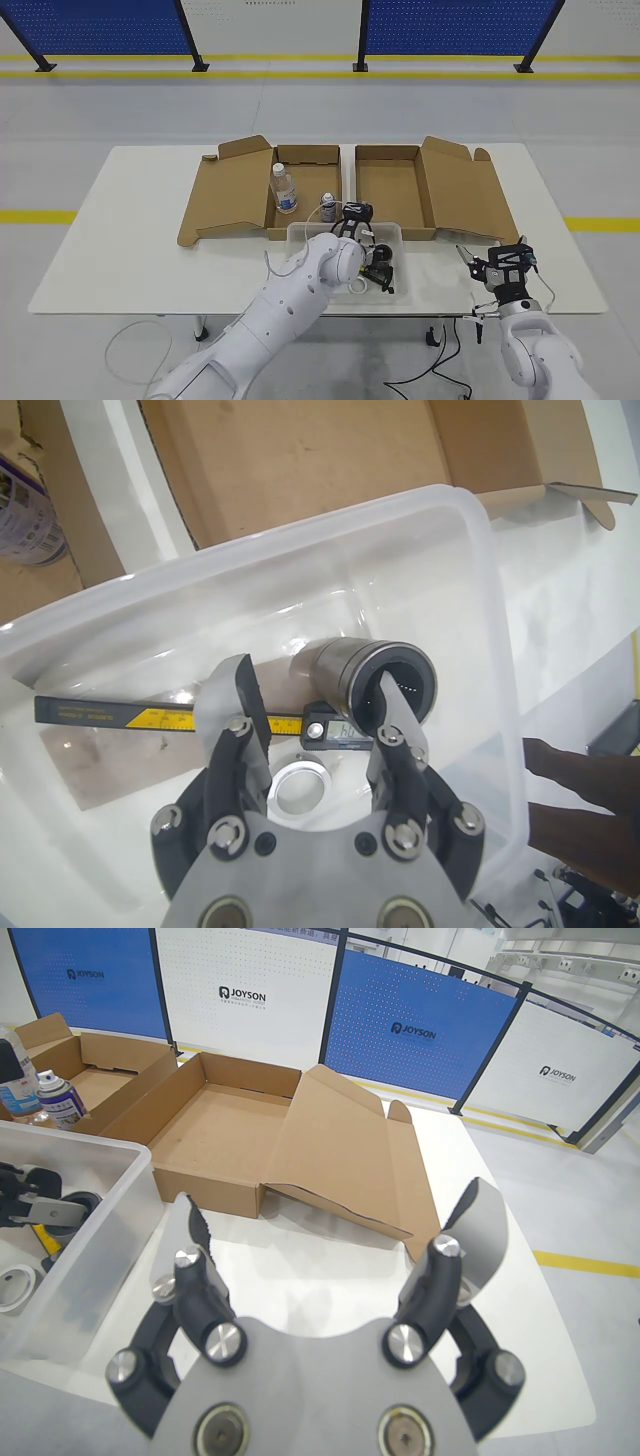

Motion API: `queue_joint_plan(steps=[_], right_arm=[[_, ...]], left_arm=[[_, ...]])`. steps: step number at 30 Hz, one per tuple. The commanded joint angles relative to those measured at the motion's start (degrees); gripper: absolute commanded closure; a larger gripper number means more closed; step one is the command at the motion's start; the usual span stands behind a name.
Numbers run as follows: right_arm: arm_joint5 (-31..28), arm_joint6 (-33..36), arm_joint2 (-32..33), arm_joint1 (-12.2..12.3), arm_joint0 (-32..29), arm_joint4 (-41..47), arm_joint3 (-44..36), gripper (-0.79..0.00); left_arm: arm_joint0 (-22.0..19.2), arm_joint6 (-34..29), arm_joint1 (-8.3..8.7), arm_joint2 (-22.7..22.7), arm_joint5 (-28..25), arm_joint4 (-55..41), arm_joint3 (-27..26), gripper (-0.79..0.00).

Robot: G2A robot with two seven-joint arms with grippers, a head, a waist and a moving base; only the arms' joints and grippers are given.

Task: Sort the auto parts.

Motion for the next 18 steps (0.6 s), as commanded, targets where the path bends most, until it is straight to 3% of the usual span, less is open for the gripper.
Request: queue_joint_plan(steps=[1,7,18], right_arm=[[0.0,0.0,0.0,0.0,0.0,0.0,0.0,-0.785],[0.0,0.0,0.0,0.0,0.0,0.0,0.0,-0.785],[0.0,0.0,0.0,0.0,0.0,0.0,0.0,-0.785]], left_arm=[[0.0,-0.3,-0.06,0.0,-0.2,0.0,0.2,-0.369],[0.4,-1.0,-0.06,-0.4,-0.5,0.0,0.4,-0.305],[1.3,-2.9,-0.04,-0.3,-1.0,1.1,-0.5,-0.277]])
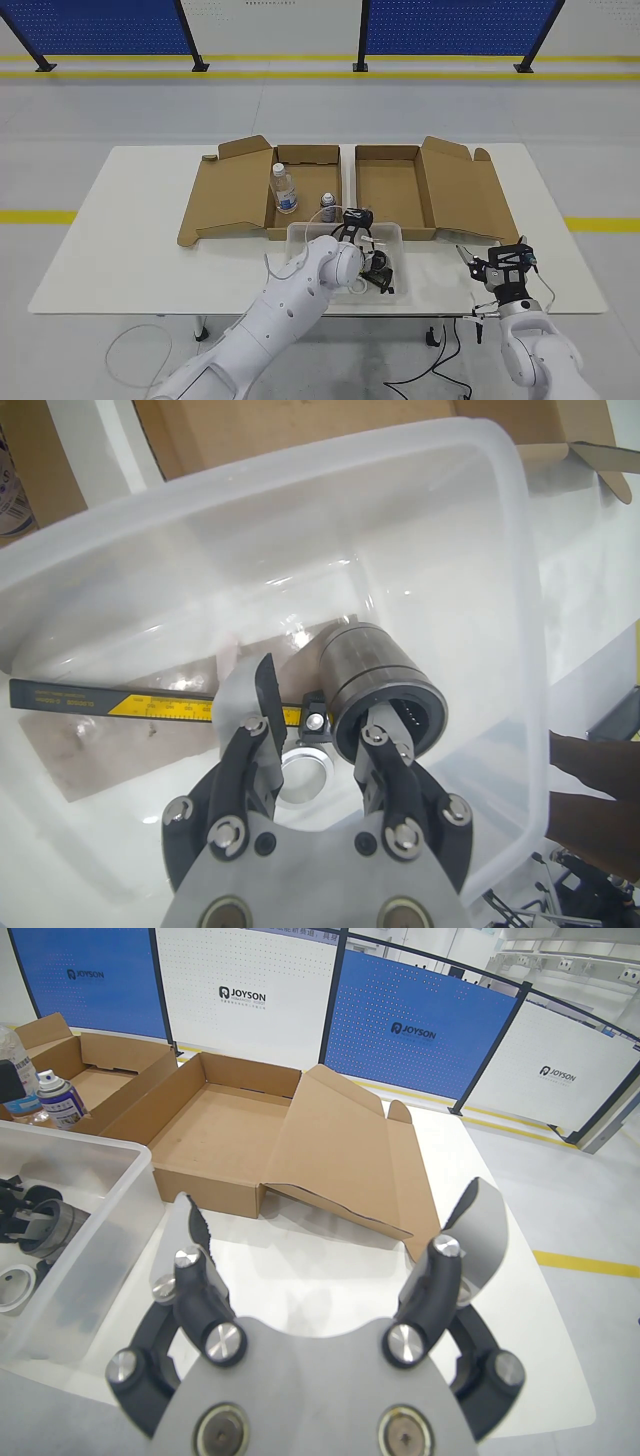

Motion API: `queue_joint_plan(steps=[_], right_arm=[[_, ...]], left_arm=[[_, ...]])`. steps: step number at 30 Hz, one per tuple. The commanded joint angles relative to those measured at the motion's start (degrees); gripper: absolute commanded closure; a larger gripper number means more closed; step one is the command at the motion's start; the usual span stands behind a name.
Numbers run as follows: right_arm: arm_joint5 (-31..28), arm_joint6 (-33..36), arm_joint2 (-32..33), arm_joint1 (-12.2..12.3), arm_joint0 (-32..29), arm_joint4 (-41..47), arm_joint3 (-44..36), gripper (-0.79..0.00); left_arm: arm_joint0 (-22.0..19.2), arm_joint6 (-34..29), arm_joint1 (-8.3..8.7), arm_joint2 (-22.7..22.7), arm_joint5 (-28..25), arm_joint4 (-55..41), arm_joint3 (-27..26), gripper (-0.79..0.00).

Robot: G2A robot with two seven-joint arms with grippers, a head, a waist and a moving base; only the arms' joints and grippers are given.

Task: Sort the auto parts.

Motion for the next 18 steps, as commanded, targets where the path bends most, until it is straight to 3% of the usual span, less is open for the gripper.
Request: queue_joint_plan(steps=[1,9,13,15,16,18], right_arm=[[0.0,0.0,0.0,0.0,0.0,0.0,0.0,-0.785],[0.0,0.0,0.0,0.0,0.0,0.0,0.0,-0.785],[0.0,0.0,0.0,0.0,0.0,0.0,0.0,-0.785],[0.0,0.0,0.0,0.0,0.0,0.0,0.0,-0.785],[0.0,0.0,0.0,0.0,0.0,0.0,0.0,-0.785],[0.0,0.0,0.0,0.0,0.0,0.0,0.0,-0.785]], left_arm=[[0.3,-0.1,-0.03,0.0,0.1,0.1,-0.3,-0.265],[1.0,0.1,-0.09,0.0,-0.2,0.7,-0.6,-0.289],[1.2,0.2,-0.18,0.1,-0.6,0.7,-0.3,-0.252],[1.3,0.4,-0.22,0.1,-0.8,0.7,-0.2,-0.163],[1.3,0.6,-0.23,0.1,-0.9,0.9,-0.2,-0.006],[1.3,1.0,-0.24,0.2,-1.2,1.5,-0.1,0.0]])
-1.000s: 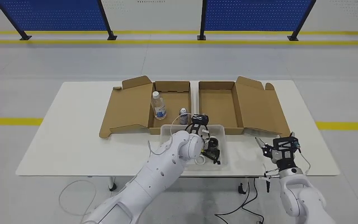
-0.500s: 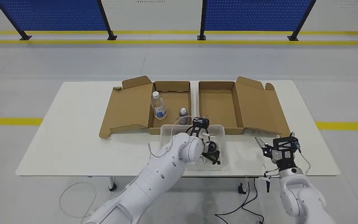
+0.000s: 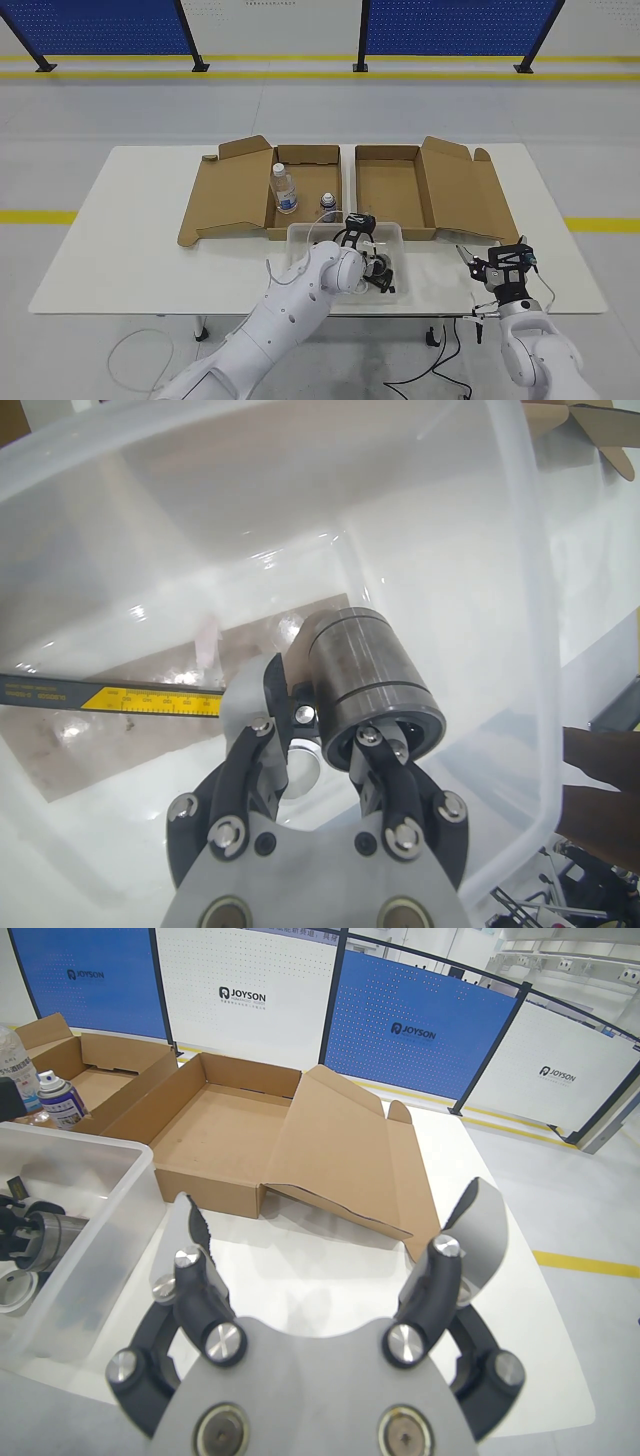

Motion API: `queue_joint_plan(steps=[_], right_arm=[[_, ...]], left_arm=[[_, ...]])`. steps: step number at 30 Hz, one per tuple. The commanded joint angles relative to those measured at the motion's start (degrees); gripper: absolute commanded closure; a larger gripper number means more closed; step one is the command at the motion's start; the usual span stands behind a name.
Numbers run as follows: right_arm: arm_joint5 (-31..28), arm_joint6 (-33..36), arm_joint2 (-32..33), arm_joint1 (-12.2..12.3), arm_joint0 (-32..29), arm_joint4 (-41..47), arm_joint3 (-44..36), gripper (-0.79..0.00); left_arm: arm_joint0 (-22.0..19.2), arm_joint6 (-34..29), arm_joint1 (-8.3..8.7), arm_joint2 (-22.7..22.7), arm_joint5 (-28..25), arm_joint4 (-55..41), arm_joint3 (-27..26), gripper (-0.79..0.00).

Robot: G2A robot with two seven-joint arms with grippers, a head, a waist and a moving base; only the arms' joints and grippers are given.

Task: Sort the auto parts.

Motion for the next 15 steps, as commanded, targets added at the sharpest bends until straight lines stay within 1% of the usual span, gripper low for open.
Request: queue_joint_plan(steps=[1,8,15], right_arm=[[0.0,0.0,0.0,0.0,0.0,0.0,0.0,-0.785],[0.0,0.0,0.0,0.0,0.0,0.0,0.0,-0.785],[0.0,0.0,0.0,0.0,0.0,0.0,0.0,-0.785]], left_arm=[[0.1,0.4,0.0,0.2,-0.3,0.8,0.0,0.0],[0.9,1.1,0.21,-0.3,-0.8,1.9,-1.8,0.0],[2.6,1.3,0.76,-1.4,-1.4,3.2,-5.8,0.0]])
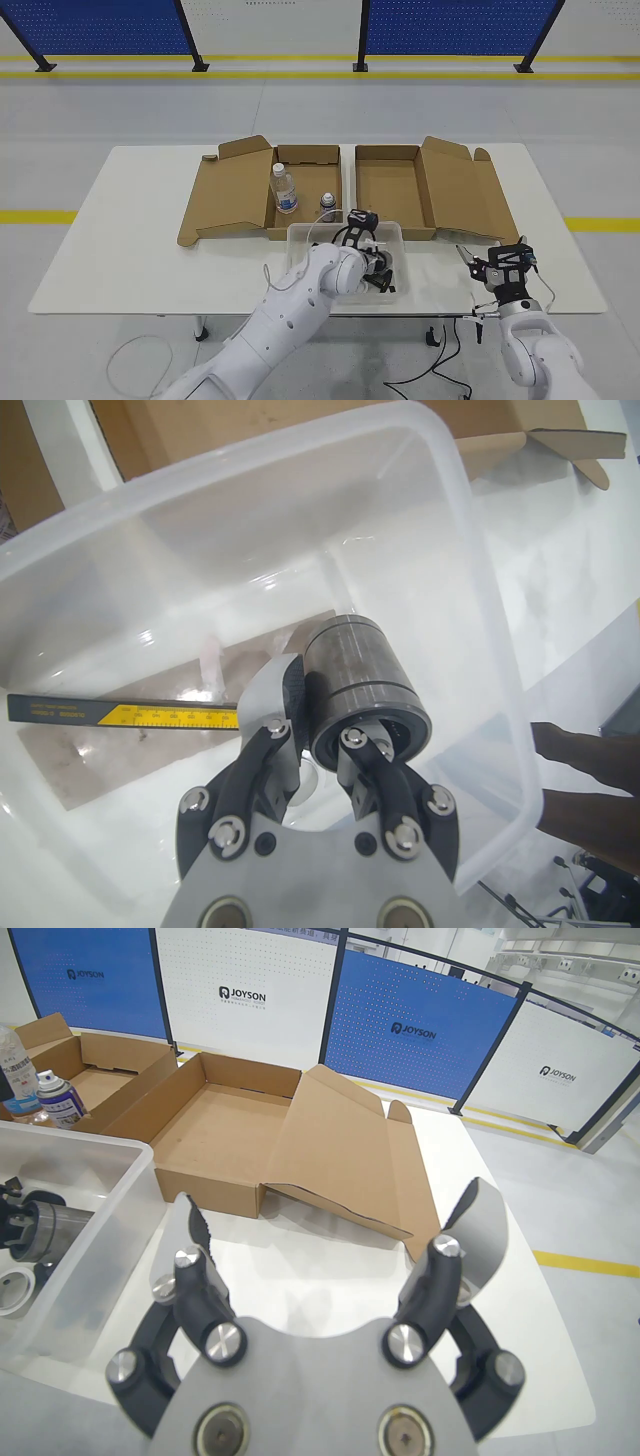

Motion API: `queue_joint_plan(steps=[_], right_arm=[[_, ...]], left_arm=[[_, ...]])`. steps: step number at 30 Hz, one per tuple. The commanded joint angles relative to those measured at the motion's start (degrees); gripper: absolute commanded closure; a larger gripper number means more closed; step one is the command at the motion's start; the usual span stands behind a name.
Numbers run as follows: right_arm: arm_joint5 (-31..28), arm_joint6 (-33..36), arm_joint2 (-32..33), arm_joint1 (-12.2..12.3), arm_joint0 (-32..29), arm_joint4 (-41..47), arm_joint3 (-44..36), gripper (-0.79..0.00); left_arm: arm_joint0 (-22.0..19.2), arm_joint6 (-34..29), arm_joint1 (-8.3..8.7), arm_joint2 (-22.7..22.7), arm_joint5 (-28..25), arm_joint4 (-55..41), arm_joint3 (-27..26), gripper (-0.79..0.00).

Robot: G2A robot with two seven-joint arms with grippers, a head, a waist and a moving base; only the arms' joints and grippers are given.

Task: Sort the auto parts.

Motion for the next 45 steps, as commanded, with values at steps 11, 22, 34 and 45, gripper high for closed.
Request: queue_joint_plan(steps=[11,22,34,45], right_arm=[[0.0,0.0,0.0,0.0,0.0,0.0,0.0,-0.785],[0.0,0.0,0.0,0.0,0.0,0.0,0.0,-0.785],[0.0,0.0,0.0,0.0,0.0,0.0,0.0,-0.785],[0.0,0.0,0.0,0.0,0.0,0.0,0.0,-0.785]], left_arm=[[6.3,-1.5,2.01,-3.6,-1.2,3.8,-12.8,0.0],[15.9,-4.6,4.35,-8.1,-2.5,6.5,-29.0,0.0],[22.2,-6.5,5.74,-9.7,-3.2,8.8,-37.4,0.0],[24.2,-6.0,6.52,-11.8,-2.8,9.3,-39.9,0.0]])
